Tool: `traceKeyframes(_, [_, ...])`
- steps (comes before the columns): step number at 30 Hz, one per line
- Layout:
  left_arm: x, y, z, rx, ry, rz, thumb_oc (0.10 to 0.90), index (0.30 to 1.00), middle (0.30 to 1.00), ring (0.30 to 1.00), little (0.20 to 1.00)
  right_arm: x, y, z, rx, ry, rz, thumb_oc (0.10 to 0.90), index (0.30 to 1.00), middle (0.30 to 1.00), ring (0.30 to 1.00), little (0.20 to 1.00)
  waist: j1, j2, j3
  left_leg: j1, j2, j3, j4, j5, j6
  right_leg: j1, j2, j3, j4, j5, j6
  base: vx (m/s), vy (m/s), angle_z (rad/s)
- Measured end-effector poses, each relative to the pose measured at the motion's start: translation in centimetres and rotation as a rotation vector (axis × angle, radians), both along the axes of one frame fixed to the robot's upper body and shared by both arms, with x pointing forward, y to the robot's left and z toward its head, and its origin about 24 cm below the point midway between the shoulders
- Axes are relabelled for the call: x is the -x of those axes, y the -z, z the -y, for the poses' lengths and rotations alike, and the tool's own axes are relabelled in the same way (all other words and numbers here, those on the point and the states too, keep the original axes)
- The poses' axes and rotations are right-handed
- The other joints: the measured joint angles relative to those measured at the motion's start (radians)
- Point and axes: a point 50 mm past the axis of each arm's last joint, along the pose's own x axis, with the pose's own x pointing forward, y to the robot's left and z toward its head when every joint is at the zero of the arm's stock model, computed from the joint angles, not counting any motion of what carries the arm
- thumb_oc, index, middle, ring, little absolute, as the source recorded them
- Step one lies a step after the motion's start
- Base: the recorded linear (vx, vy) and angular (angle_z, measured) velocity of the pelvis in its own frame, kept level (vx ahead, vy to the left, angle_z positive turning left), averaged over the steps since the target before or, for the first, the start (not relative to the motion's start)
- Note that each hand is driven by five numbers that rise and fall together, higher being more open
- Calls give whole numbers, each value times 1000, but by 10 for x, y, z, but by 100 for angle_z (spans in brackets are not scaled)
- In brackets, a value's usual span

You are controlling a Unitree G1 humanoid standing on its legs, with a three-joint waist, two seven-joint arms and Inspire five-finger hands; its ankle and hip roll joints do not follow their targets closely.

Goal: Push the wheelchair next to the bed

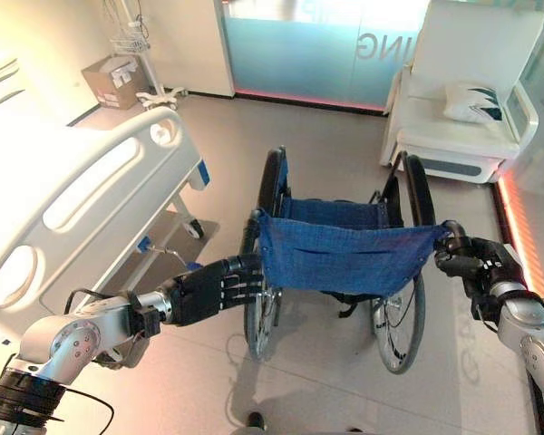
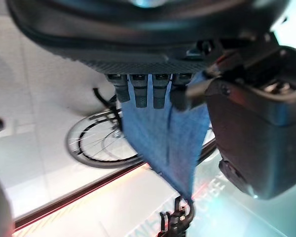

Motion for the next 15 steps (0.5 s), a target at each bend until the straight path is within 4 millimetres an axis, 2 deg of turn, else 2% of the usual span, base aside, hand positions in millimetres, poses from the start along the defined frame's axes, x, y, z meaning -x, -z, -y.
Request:
traceKeyframes(7, [0,3,1,47,-39,-23,800,900,900,900,900,-2,1,-1,0,-3,-3,400,300,300,300,300,-6,1,-1,4,-1,1,0,0,0,4,-1,1,0,0,0,0,0,0])
traceKeyframes(15, [-5,3,6,99,-122,31,800,900,900,900,900,-5,1,-3,4,-7,-4,400,300,300,300,300,-8,1,-1,6,-2,4,0,1,1,3,-2,6,0,2,2,0,0,0])
